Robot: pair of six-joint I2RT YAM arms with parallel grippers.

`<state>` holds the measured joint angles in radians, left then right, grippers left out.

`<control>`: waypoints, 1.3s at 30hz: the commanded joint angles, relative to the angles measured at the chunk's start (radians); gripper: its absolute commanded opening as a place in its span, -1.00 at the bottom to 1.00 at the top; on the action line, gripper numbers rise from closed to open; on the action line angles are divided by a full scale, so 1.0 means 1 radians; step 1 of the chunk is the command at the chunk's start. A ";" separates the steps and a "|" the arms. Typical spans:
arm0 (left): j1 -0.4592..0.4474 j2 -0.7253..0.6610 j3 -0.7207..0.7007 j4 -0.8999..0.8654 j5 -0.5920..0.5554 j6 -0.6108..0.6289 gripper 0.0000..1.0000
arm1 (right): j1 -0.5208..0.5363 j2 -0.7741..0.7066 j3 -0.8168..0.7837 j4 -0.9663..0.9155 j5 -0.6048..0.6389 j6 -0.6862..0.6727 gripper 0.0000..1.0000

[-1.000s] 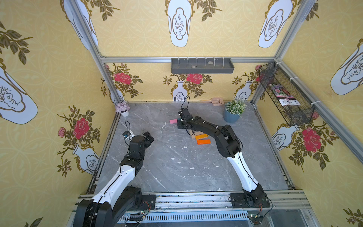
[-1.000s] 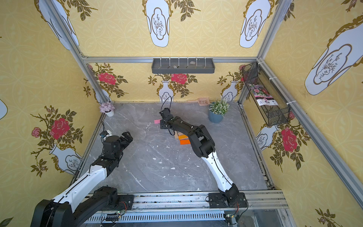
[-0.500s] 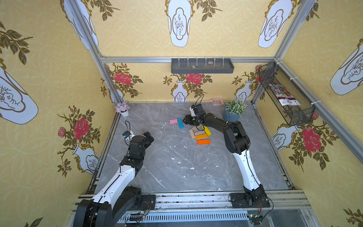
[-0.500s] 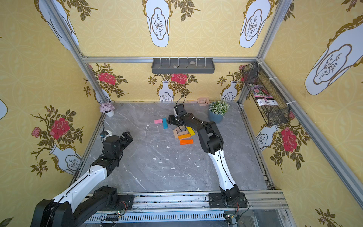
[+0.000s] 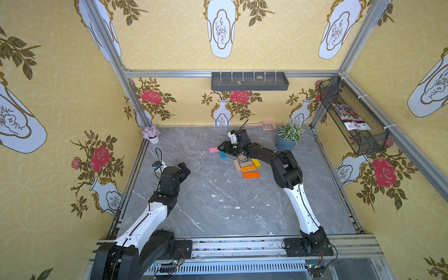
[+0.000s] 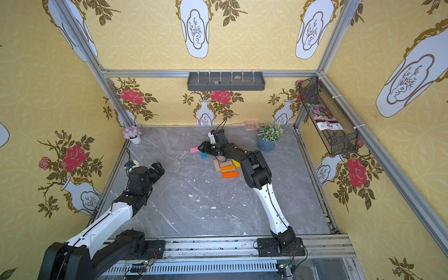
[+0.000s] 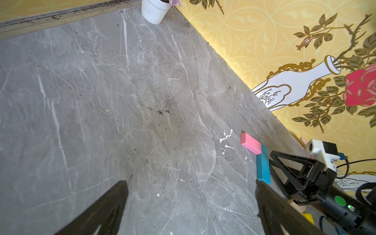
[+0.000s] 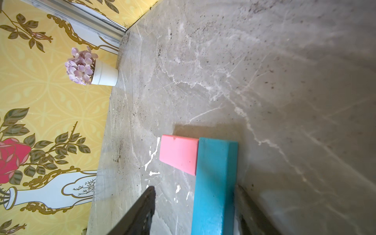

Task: Assemble a giraffe with building blocks
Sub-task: Assemble the building block at the center of the board, then pick up the building block from the center of the board.

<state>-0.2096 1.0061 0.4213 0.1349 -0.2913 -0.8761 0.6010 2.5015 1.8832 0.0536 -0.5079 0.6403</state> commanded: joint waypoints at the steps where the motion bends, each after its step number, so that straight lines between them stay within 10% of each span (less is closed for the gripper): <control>1: 0.001 0.001 0.003 0.015 0.001 -0.001 0.98 | 0.002 0.012 -0.006 -0.019 -0.015 0.021 0.24; 18: 0.001 0.019 0.013 0.017 0.023 0.010 0.98 | -0.031 -0.193 -0.106 -0.248 0.188 -0.188 0.26; 27: -0.202 0.339 0.210 0.023 0.243 0.186 0.98 | -0.005 -0.615 -0.659 -0.258 0.499 -0.384 0.11; 39: -0.326 0.550 0.386 -0.115 0.231 0.260 0.98 | -0.012 -0.684 -0.804 -0.242 0.363 -0.517 0.25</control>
<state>-0.5350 1.5345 0.7918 0.0704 -0.0780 -0.6491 0.5884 1.8091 1.0752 -0.2031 -0.1127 0.1562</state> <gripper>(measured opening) 0.990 0.625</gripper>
